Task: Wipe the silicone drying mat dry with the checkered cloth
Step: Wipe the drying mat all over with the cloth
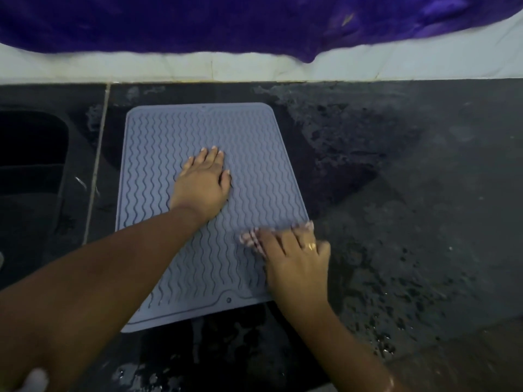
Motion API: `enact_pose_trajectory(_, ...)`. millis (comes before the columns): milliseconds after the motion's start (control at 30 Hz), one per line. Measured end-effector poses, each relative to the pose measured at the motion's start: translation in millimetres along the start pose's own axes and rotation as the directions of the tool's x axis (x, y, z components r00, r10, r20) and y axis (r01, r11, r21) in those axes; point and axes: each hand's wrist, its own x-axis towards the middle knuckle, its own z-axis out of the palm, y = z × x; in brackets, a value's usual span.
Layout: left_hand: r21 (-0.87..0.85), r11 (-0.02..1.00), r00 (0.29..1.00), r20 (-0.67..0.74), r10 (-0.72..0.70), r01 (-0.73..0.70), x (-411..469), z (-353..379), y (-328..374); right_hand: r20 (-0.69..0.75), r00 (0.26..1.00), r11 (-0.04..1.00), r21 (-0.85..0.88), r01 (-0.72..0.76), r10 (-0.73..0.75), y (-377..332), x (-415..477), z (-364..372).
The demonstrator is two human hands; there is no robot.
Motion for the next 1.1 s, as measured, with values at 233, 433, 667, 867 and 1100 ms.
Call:
enact_pose_trajectory(233, 0.132, 0.991, 0.995, 0.104, -0.002, -0.011, 2, -3, 17, 0.35, 0.932, 0.61, 0.719, -0.332, 0.095, 25, 22, -46)
enact_pose_trajectory(433, -0.059, 0.996, 0.997, -0.014, -0.073, 0.072, -6, -2, 33, 0.6, 0.79, -0.084, 0.8, -0.594, 0.128, 48, 148, -24)
enact_pose_trajectory(667, -0.025, 0.998, 0.998, -0.046, -0.054, 0.052, -2, 5, 30, 0.357, 0.876, 0.466, 0.745, -0.477, 0.324, 45, 204, 33)
enact_pose_trajectory(867, 0.028, 0.998, 0.999, -0.004, -0.05, 0.05, -1, 6, 29, 0.461, 0.874, 0.962, 0.135, -0.237, 0.151, 7, 173, 79)
enact_pose_trajectory(1100, 0.016, 0.999, 0.999, -0.018, -0.045, 0.046, 1, 9, 28, 0.312, 0.924, 0.955, 0.121, -0.271, 0.223, 14, 245, 127)
